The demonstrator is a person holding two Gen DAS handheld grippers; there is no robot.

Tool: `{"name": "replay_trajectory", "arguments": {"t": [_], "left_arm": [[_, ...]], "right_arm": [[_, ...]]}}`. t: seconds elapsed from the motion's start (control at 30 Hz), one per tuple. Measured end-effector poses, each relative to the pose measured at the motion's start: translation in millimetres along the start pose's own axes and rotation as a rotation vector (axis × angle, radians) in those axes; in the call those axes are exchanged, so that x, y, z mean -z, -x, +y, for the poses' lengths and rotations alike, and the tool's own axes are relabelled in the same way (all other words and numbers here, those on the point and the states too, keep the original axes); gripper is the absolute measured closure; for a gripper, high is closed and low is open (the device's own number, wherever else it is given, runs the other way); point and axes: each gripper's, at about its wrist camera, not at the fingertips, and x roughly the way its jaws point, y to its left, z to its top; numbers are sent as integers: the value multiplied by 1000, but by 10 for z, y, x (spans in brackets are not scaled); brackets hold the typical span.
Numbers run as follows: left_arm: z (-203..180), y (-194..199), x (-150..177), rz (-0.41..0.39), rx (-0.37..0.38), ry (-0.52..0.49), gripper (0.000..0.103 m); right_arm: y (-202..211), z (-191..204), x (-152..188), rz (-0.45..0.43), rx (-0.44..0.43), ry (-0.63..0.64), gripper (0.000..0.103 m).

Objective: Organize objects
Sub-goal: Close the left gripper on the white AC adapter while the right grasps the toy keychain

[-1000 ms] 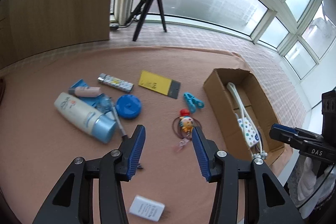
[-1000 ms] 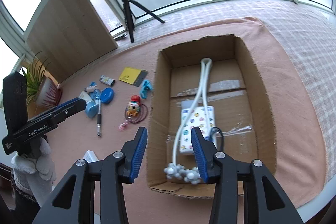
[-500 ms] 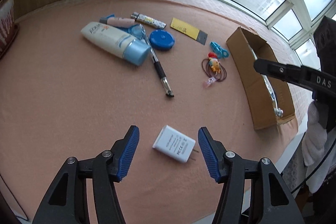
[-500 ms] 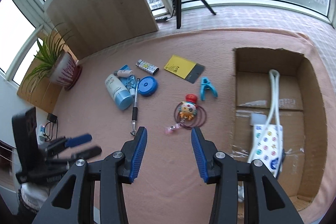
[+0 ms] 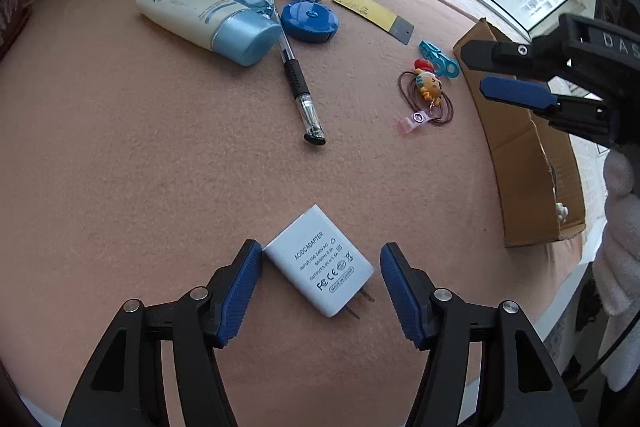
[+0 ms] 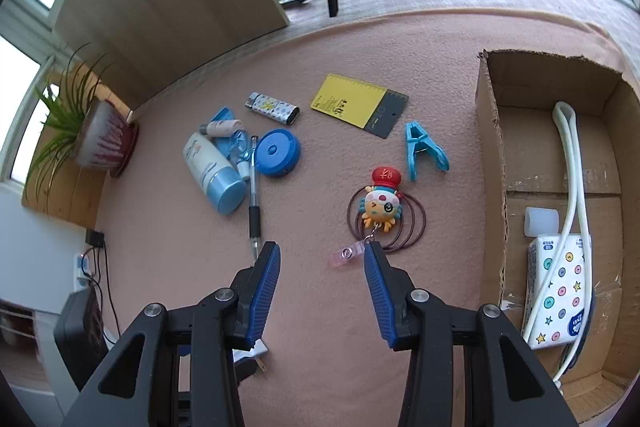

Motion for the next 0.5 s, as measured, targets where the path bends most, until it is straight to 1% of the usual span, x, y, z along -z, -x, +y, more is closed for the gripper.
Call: {"name": "replay_trajectory", "arguments": {"t": [0.07,0.13,0.27,0.37,0.43,0.5], "left_arm": [[-31,-34,-43,-7,-22,-19,38],[-78,-54,-79,-15,-41,-37,38],[-141,-78,-138,-26,-75,-72,38],[-147,-74,-149,-36,-81,-86,38],[-152,-70,-143,-40,-83,-95,38],[-143,-68,-139,-43,-82,-103,38]], "right_arm": [[-50,-24,-74,12,-2,-22,63],[-104,-46,-138,22,18,-35,63],[-245,-93,-255,35,103,-60,63],[-360,-58,-316,50,179,-32,63],[-434,-31,-344,64,216,-10,63],[-498,-6,-362,79,231,7,63]]}}
